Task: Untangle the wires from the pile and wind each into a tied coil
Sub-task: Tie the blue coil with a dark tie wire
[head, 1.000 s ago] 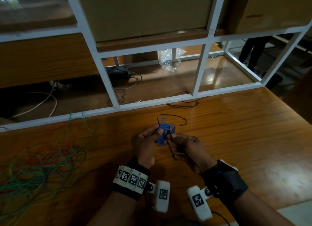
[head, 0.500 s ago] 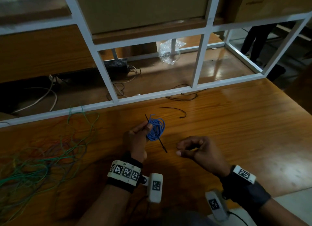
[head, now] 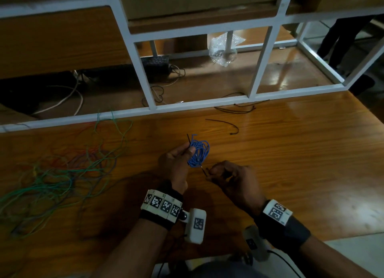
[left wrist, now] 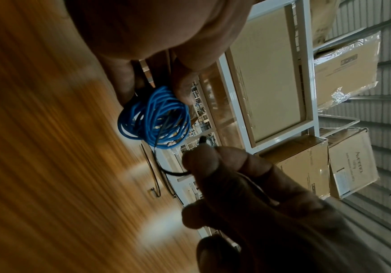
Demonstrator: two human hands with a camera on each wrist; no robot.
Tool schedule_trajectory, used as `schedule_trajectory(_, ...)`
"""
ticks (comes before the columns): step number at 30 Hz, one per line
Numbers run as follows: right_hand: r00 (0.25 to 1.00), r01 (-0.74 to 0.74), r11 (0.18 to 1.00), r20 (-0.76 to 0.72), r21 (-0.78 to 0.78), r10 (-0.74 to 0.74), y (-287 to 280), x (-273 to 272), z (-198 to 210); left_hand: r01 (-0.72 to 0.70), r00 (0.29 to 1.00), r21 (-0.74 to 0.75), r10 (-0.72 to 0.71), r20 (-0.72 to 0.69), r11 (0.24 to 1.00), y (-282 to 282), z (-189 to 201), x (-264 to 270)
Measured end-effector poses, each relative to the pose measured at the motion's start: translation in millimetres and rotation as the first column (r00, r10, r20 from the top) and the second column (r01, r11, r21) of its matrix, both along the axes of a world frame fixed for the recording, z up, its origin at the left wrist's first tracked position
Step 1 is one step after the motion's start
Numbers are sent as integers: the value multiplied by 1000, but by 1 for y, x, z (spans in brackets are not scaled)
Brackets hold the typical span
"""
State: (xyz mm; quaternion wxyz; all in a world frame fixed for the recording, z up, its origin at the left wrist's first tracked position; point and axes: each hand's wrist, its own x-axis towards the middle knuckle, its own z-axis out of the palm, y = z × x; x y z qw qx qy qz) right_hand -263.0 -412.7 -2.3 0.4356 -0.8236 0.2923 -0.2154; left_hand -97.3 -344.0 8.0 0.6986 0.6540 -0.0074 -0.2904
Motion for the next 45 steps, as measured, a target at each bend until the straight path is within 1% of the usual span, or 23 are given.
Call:
schedule_trajectory(2, 999, 16, 1000, 30, -19, -15, 2, -1, 2, 9, 999, 6, -10, 37, 1000, 5, 2, -1)
schedule_trajectory(4, 997, 33, 998, 68, -53, -29, 4, -3, 8, 41, 993, 28, -44, 105, 999, 11, 2, -2)
schedule_trajectory(7, 984, 67, 995, 168, -75, -54, 5, -5, 25, 154, 963, 86, -169, 212, 984, 21, -2, -5)
schedule_trajectory(9, 977, 92, 984, 206, -155, -59, 0, -1, 35, 233, 934, 108, -253, 251, 967, 26, -5, -6)
schedule_trajectory(11, 978, 99, 968, 200, -229, -53, -5, 5, 41, 270, 917, 115, -292, 273, 956, 28, -7, -8)
schedule_trajectory(14, 982, 130, 940, 174, -314, -77, -9, 11, 46, 280, 898, 141, -311, 311, 950, 31, -6, -11)
schedule_trajectory(19, 987, 131, 930, 137, -344, -89, -9, 15, 48, 314, 875, 161, -351, 333, 936, 32, 1, -12)
schedule_trajectory(26, 987, 135, 903, 139, -408, -84, -14, 16, 47, 330, 824, 212, -390, 411, 920, 29, 7, -15)
schedule_trajectory(33, 992, 124, 877, 81, -464, -98, -16, 15, 41, 357, 820, 229, -421, 387, 906, 22, 1, -14)
schedule_trajectory(37, 992, 122, 880, 92, -459, -89, -17, 15, 38, 359, 803, 249, -434, 409, 899, 22, 2, -13)
schedule_trajectory(41, 990, 127, 881, 110, -455, -86, -17, 15, 37, 349, 768, 289, -449, 457, 891, 21, 4, -15)
schedule_trajectory(43, 988, 136, 884, 122, -448, -91, -16, 15, 39, 340, 771, 296, -445, 455, 893, 20, 5, -16)
schedule_trajectory(45, 989, 142, 886, 108, -442, -104, -16, 16, 40, 330, 751, 318, -452, 482, 889, 20, 8, -17)
